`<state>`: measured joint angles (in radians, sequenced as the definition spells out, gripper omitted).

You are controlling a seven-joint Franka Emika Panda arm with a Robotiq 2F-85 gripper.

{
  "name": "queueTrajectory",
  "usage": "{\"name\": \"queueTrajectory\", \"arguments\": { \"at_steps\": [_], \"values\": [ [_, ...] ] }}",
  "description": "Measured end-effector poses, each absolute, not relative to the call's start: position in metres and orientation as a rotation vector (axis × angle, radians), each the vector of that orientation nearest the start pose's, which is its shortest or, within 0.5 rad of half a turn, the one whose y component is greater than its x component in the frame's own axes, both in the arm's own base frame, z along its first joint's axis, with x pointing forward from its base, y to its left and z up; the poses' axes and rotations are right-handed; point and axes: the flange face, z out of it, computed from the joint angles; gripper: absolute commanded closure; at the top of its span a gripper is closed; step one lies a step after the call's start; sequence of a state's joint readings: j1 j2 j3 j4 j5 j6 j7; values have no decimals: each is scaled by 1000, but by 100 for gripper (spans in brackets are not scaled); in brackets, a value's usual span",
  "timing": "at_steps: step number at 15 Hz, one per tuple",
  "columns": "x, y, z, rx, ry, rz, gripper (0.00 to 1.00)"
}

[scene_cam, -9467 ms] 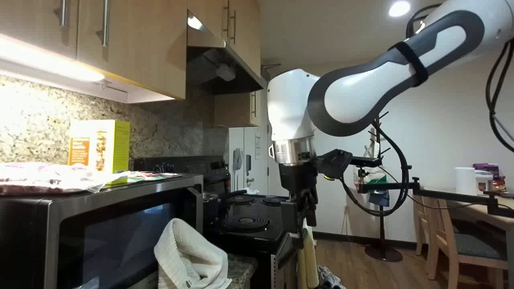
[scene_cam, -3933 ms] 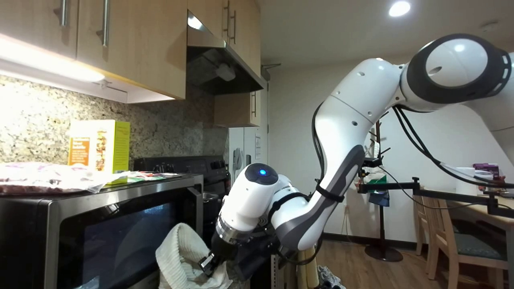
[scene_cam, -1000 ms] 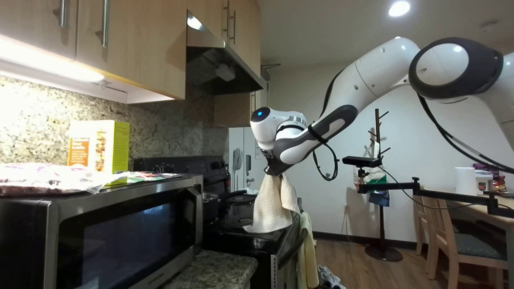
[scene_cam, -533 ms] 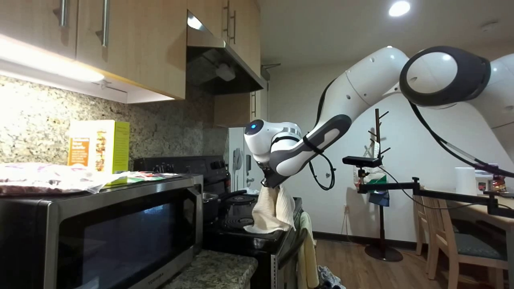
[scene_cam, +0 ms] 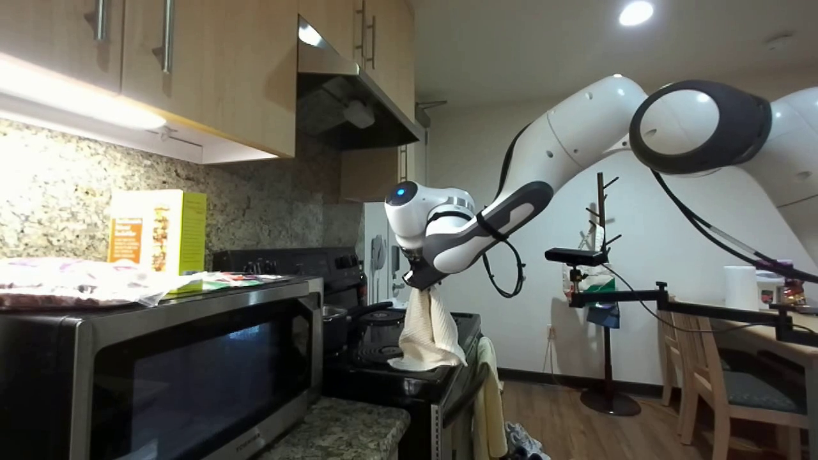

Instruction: Pick the white towel on the counter and put it on the stove

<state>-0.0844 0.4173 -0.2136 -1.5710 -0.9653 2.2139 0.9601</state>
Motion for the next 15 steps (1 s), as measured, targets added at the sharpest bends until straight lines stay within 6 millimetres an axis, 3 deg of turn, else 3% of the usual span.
{"name": "queueTrajectory", "arguments": {
  "at_steps": [5,9,15],
  "values": [
    [680,-213,482,2110,-813,686,3],
    [683,-211,494,2125,-783,747,0],
    [676,-166,487,2220,-610,774,0]
  ]
}}
